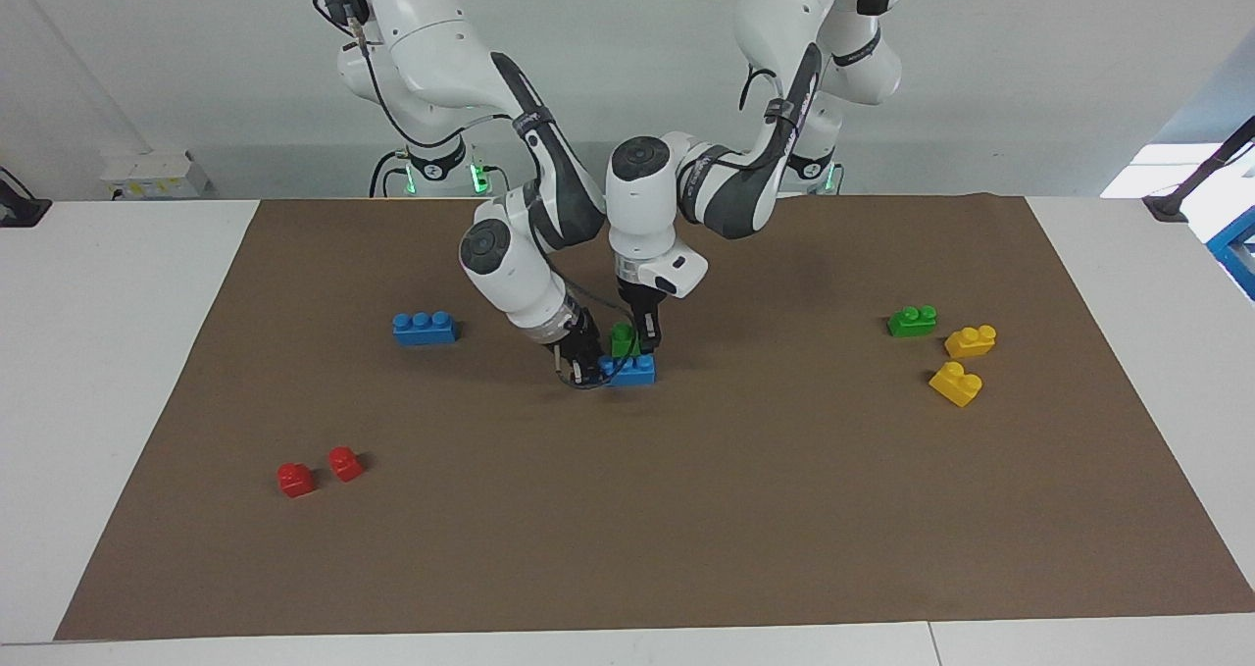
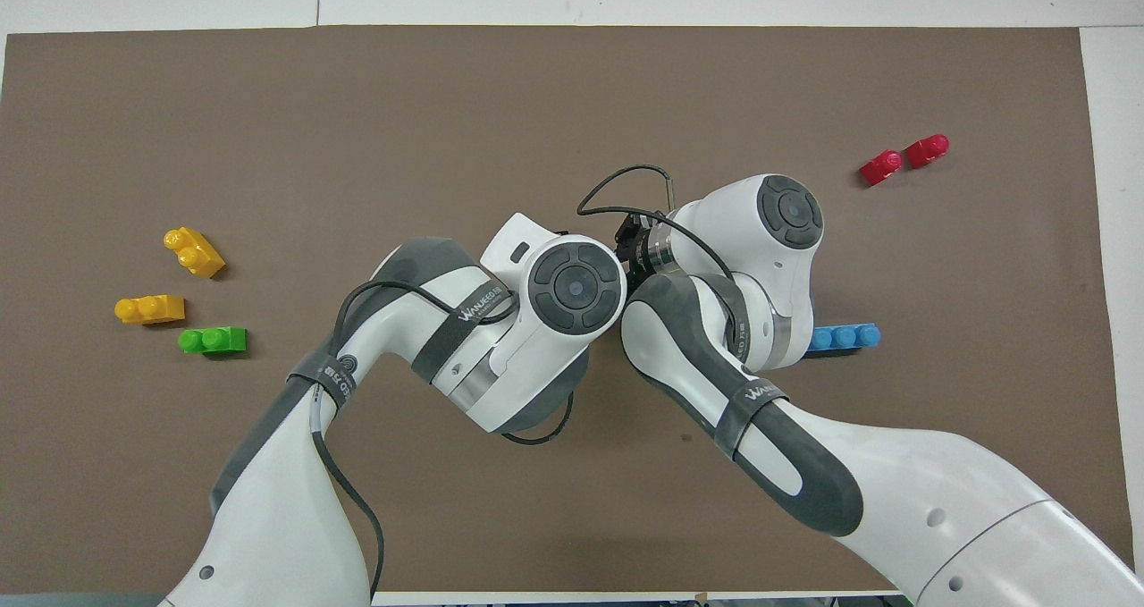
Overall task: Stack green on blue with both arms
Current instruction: 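Lower the green brick onto the blue brick with the left gripper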
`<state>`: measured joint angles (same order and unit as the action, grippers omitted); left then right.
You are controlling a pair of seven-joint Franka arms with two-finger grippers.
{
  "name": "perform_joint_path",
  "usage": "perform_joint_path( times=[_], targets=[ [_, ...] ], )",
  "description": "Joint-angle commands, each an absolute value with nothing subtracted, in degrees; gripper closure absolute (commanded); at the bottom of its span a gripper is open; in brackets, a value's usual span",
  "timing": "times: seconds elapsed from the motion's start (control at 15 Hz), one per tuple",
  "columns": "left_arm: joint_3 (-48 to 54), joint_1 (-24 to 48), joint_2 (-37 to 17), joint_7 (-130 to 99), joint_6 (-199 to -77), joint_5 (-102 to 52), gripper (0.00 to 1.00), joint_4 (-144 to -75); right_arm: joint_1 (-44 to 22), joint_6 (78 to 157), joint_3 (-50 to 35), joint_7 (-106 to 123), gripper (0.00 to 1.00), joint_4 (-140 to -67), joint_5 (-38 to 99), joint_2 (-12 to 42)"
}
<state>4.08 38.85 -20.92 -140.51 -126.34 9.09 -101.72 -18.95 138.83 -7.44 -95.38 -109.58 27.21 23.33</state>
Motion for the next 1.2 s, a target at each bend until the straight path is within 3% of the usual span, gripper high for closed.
perform_joint_path(
  times=[0.0,1.13],
  targets=[
    [3.5,39.0,-22.3,-139.7,-128.0,9.9,1.0,-100.9,-18.5,140.9,-7.8,-93.5,1.0,-110.8,28.9,22.8],
    [3.3,37.6,-24.3,-137.2,-131.0,10.0,1.0,-101.6,-18.5,141.1,-7.8,-93.4,1.0,-110.8,29.1,22.8]
  ],
)
